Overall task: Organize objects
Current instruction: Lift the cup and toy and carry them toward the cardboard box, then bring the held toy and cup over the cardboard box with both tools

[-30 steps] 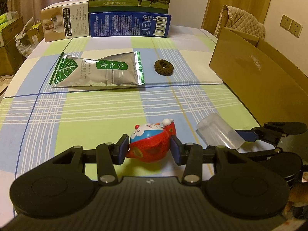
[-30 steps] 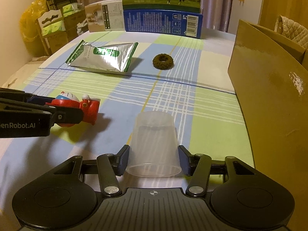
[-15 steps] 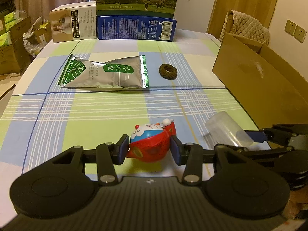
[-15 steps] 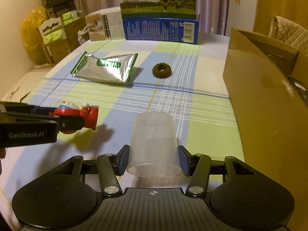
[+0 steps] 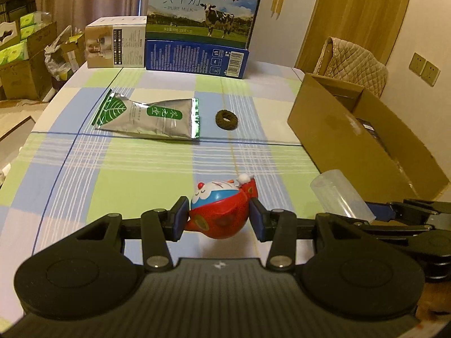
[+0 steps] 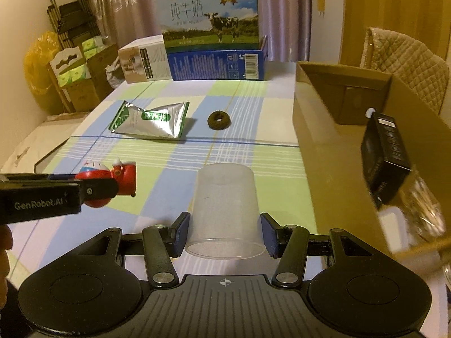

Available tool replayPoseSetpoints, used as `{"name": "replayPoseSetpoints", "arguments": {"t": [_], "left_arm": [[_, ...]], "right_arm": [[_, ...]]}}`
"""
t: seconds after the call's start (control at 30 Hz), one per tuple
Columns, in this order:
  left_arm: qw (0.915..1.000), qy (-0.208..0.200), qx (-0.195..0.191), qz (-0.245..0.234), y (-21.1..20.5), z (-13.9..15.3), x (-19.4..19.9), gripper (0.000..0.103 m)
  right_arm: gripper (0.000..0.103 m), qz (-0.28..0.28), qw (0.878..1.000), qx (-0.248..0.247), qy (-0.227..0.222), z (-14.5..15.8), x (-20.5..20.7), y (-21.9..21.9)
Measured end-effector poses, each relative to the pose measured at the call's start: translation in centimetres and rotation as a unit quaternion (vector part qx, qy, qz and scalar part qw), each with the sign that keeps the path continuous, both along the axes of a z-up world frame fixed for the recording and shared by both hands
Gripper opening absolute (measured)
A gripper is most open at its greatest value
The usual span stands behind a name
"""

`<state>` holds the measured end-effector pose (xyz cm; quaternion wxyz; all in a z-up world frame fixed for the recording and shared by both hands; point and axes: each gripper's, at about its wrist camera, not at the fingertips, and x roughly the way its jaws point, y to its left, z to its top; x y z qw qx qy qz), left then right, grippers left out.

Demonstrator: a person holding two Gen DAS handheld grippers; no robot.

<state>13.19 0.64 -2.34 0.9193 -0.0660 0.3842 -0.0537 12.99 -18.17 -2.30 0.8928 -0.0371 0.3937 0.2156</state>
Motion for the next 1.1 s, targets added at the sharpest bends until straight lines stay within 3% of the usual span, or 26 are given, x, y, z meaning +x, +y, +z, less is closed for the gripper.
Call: {"name": "replayPoseSetpoints", "arguments": {"t": [0.57, 1.1], "left_arm": [[0.9999, 0.011, -0.006, -0.007, -5.0, 3.1, -6.8, 0.04], [0.9986, 0.0, 0.0, -0.053, -10.6, 5.2, -8.8, 0.04]], "right_arm": [[0.05, -0.017, 1.0, 0.005, -0.015, 5.2, -7.7, -5.5], [0.05, -0.068, 0.997, 0.003, -0.032, 7.2, -9.6, -12.1]]}}
